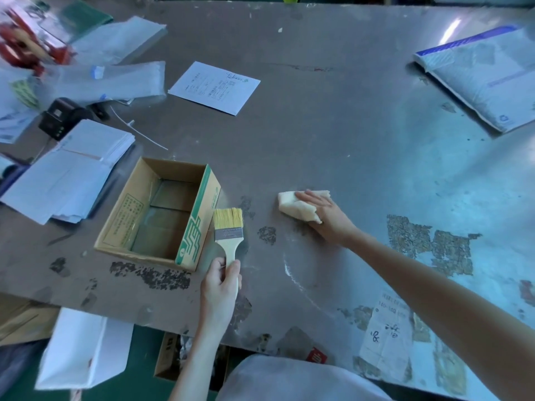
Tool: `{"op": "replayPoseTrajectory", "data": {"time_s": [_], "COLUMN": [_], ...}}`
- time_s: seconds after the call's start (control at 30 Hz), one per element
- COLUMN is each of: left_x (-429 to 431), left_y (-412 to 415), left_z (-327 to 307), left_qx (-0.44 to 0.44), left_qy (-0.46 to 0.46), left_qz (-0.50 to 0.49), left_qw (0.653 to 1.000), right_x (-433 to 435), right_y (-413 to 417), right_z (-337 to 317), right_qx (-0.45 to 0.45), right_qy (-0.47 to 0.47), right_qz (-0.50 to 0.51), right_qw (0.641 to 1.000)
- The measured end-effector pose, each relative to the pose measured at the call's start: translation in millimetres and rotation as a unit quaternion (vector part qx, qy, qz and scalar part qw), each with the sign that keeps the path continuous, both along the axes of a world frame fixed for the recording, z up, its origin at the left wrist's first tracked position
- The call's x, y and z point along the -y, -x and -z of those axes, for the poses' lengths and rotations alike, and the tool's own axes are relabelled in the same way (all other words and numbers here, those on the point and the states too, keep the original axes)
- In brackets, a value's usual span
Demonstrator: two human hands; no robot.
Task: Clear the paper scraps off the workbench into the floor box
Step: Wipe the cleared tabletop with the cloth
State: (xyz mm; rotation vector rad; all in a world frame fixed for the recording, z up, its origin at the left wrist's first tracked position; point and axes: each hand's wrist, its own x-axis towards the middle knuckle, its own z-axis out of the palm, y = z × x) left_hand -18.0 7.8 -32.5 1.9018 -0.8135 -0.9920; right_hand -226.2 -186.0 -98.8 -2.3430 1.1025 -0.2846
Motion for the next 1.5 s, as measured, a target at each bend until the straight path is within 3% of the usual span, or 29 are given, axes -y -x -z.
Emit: {"op": "replayPoseTrajectory", "data": {"time_s": [0.17,0.33,0.43,0.63,0.83,0.93,1.03,1.13,1.3,1.5], "left_x": [4,-4,-8,-3,1,-3,-10,-15,-20,-21], "left_y": [1,-1,0,8,10,5,-2,-7,-14,-17], "left_z": [-8,-14,-15,-16,-23,-25,-29,-32,-34,-32], "left_qx": [-0.001,0.000,0.001,0.005,0.018,0.014,0.016,0.018,0.017,0.005], "left_qy": [0.007,0.010,0.005,0.012,0.034,0.033,0.036,0.038,0.035,0.034], "left_qz": [-0.008,-0.014,-0.010,0.013,0.029,0.031,0.020,0.007,-0.007,-0.002], "left_qw": [1.000,1.000,1.000,1.000,0.999,0.999,0.999,0.999,0.999,0.999], "right_x": [22,36,25,-31,-8,17,41,59,33,-45], "right_y": [55,90,63,-12,21,52,63,41,-29,-71], "right_z": [-6,-9,-18,-3,0,-3,-6,-6,-9,3], "right_qx": [0.039,0.004,-0.016,-0.006,-0.011,0.016,0.002,-0.030,-0.007,-0.018], "right_qy": [-0.010,-0.009,-0.009,0.011,-0.003,-0.008,-0.006,-0.008,-0.004,0.013], "right_qz": [0.215,0.354,0.341,0.096,-0.024,0.107,0.271,0.318,0.199,-0.097], "right_qw": [0.976,0.935,0.940,0.995,1.000,0.994,0.962,0.947,0.980,0.995]}}
